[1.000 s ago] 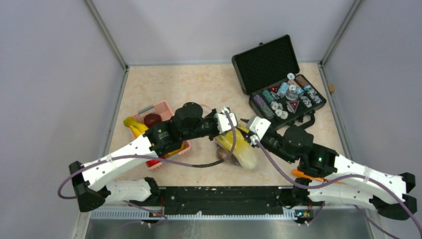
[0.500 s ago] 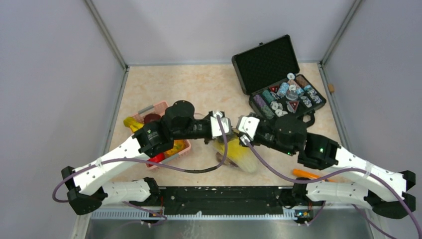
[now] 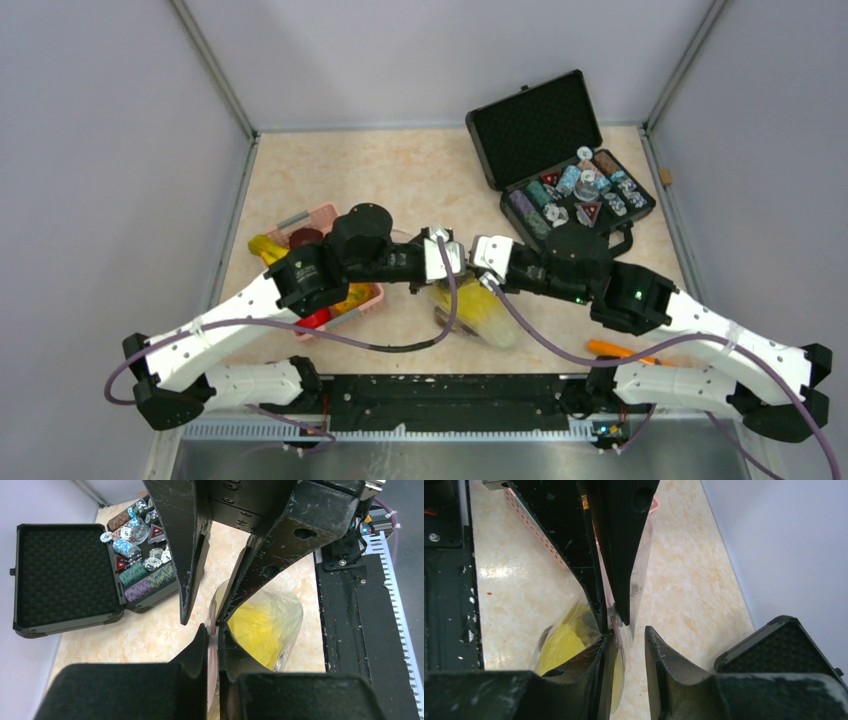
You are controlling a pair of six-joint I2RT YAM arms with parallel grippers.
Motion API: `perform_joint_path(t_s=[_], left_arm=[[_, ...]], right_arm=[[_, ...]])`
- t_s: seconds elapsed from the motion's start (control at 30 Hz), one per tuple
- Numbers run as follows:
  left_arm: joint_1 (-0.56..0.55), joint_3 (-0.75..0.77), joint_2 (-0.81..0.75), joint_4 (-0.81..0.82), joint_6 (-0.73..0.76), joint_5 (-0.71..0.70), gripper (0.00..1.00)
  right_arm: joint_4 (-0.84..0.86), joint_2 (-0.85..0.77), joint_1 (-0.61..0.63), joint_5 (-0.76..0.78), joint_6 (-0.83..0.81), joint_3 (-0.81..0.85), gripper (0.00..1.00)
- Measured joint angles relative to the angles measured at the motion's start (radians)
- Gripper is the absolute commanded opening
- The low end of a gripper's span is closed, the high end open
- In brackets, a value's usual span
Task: Place the food in the zip-top bag and seal the zipper
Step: Zip the zipper food storage bag at the center of the board.
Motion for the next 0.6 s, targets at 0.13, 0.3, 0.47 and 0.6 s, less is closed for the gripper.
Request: perform_joint_path(t_s=[0.13, 0.3, 0.47, 0.6], left_arm=[[0.000, 0.004, 0.000, -0.002, 0.000, -0.005, 0.00], [0.000, 0.004, 0.000, -0.011, 0.000, -0.027, 0.00], [-0.004, 0.005, 0.002, -0.001, -0.006, -0.055, 0.00], [-0.007, 0.005, 0.006, 0.025, -0.022, -0.100, 0.00]], right_arm=[[0.003, 0.005, 0.000, -0.016, 0.005, 0.000, 0.01], [0.006, 0.024, 0.000, -0.017, 0.008, 0.000, 0.00], [0.072, -0.006, 0.000, 0.015, 0.037, -0.045, 0.00], [0.190, -0.050, 0.005, 0.077, 0.085, -0.121, 0.00]])
